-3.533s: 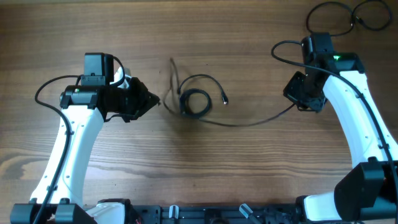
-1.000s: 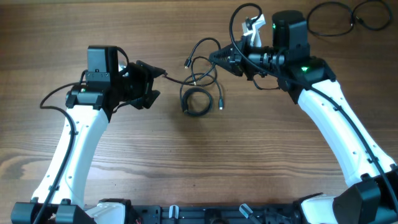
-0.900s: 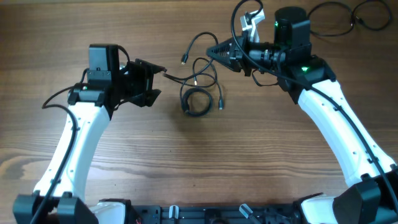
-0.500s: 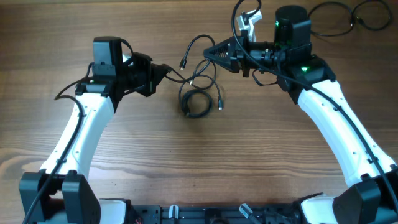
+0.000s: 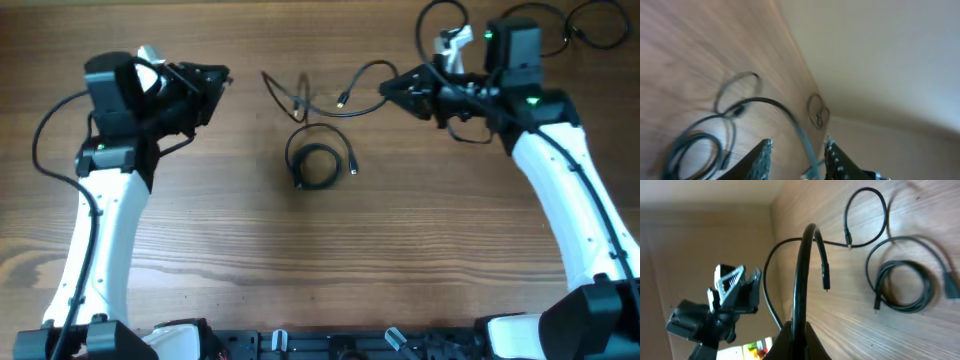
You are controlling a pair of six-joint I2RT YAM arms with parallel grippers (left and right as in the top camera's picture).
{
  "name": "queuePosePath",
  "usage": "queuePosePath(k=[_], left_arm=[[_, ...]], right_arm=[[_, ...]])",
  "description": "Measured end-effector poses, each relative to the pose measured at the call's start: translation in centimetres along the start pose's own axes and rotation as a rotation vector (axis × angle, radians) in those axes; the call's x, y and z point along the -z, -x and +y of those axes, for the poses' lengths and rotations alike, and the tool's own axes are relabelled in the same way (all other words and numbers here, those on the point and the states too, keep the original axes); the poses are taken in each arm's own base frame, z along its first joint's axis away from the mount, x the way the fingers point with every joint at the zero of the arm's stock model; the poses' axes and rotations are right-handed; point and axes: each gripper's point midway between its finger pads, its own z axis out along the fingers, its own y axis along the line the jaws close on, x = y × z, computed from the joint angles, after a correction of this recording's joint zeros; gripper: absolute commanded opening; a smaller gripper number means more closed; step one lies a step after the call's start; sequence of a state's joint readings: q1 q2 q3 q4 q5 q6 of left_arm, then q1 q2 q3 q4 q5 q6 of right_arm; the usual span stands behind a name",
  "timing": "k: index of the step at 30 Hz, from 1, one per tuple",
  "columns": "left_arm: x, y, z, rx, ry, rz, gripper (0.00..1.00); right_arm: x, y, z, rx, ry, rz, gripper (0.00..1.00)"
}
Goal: Untangle cables
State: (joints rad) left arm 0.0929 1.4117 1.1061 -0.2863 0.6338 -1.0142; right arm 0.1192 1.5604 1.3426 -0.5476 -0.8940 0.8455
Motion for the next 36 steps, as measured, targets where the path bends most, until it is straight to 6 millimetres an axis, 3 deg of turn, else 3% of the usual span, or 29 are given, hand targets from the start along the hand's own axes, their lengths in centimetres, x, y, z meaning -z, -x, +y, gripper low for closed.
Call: queuePosePath(k=[3, 9, 15, 19, 22, 27, 35, 36], left_arm=[[0.1, 0.0, 0.7, 0.008, 0.026, 0.0, 0.38], [0.6, -2.3, 4.4, 0.114, 0.177, 0.074, 0.6], [-0.8, -5.4, 4.5, 0.004, 0.23, 0.127, 0.66], [-2.7, -8.3, 3.1, -0.251, 0.22, 0.154, 0.59], [-3.8, -11.6, 1.5, -0.441, 0.171, 0.214, 0.59], [-4.9, -18.6, -0.1, -0.719, 0.093, 0.343, 0.64], [-6.0, -17.7, 0.4, -0.829, 0.18, 0.218, 0.59], [-6.4, -17.8, 0.7, -0.833, 0.187, 0.22, 0.52]], right_arm=[[0.9, 0.2, 0.3, 0.011, 0.004, -0.018, 0.04], [1.1, 0.6, 1.2, -0.002, 0.031, -0.039, 0.04], [3.0, 0.8, 9.8, 0.127, 0.362, 0.018, 0.04], [5.9, -0.5, 15.5, 0.191, 0.547, 0.071, 0.05], [7.6, -1.5, 17.8, 0.179, 0.613, 0.107, 0.05], [8.1, -1.8, 18.4, 0.031, 0.618, 0.159, 0.04], [8.6, -1.3, 19.2, -0.041, 0.65, 0.142, 0.04], [8.6, -1.2, 19.2, -0.045, 0.651, 0.141, 0.05]])
